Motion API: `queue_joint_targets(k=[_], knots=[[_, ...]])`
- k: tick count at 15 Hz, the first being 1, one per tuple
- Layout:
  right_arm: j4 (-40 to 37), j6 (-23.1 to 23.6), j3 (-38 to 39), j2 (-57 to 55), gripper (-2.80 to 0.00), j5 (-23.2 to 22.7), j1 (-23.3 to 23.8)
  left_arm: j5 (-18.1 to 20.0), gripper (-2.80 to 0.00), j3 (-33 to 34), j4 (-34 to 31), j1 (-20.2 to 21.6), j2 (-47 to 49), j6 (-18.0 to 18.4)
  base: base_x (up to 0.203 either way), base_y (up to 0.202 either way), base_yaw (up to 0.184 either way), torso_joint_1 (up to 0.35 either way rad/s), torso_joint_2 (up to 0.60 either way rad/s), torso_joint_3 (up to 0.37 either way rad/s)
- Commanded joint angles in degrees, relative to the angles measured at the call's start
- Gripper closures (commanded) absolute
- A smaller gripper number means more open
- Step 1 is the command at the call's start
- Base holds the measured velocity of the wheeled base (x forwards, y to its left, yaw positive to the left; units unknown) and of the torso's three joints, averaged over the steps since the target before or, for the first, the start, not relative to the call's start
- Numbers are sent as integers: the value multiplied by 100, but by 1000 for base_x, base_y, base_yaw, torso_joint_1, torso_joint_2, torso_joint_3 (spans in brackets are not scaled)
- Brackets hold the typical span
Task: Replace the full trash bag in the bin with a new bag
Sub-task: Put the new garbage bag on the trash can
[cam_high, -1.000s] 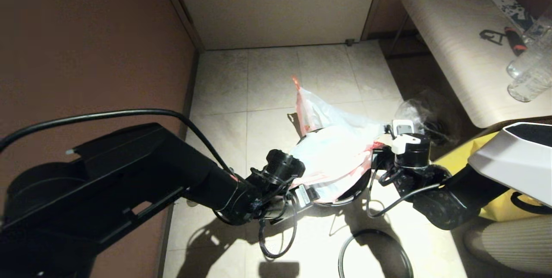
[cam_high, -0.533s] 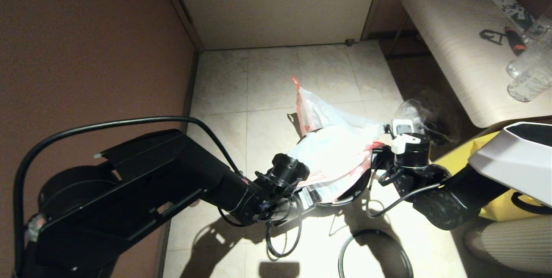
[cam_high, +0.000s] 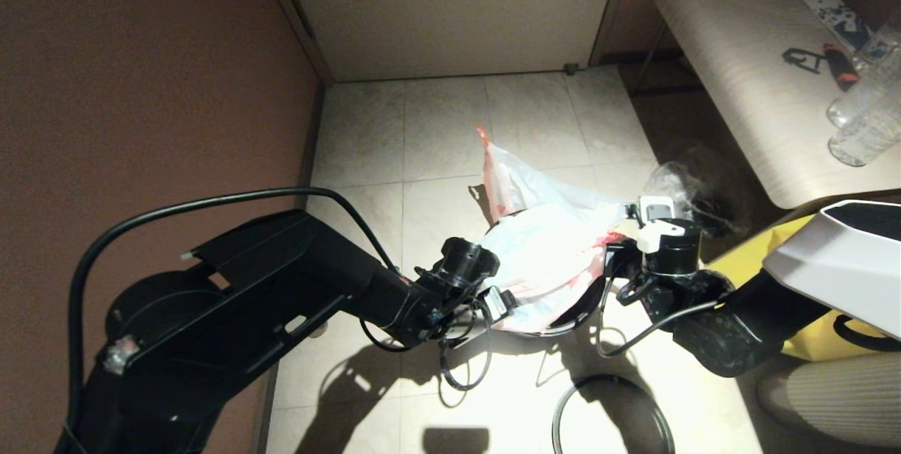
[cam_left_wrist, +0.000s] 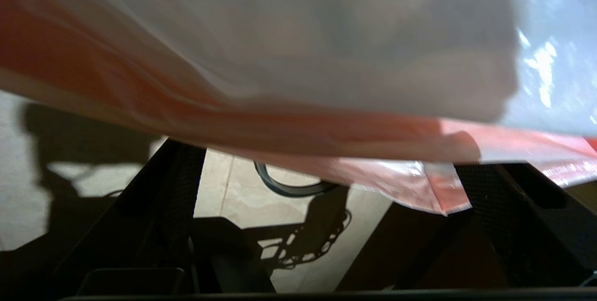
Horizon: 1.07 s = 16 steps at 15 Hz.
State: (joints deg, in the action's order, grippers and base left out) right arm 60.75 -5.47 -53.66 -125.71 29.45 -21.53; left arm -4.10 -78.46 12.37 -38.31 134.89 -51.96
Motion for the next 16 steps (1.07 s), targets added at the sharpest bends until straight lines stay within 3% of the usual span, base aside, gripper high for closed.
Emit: queue_joint_targets(k=[1, 2, 13, 16], knots=[[33, 2, -4, -6, 0, 17, -18, -29, -98, -139, 2, 59, 204, -33, 0, 0, 0, 0, 0, 0], [33, 2, -4, -6, 0, 17, -18, -56, 0, -208, 2, 67, 262, -28, 0, 0, 0, 0, 0, 0], [-139, -6, 15, 99, 0, 20, -44, -109, 0, -219, -2, 369, 92, 56, 0, 0, 0, 0, 0, 0], [-406, -36, 221, 400, 0, 26, -52, -107, 0, -60, -4, 432, -369, 102, 0, 0, 0, 0, 0, 0]])
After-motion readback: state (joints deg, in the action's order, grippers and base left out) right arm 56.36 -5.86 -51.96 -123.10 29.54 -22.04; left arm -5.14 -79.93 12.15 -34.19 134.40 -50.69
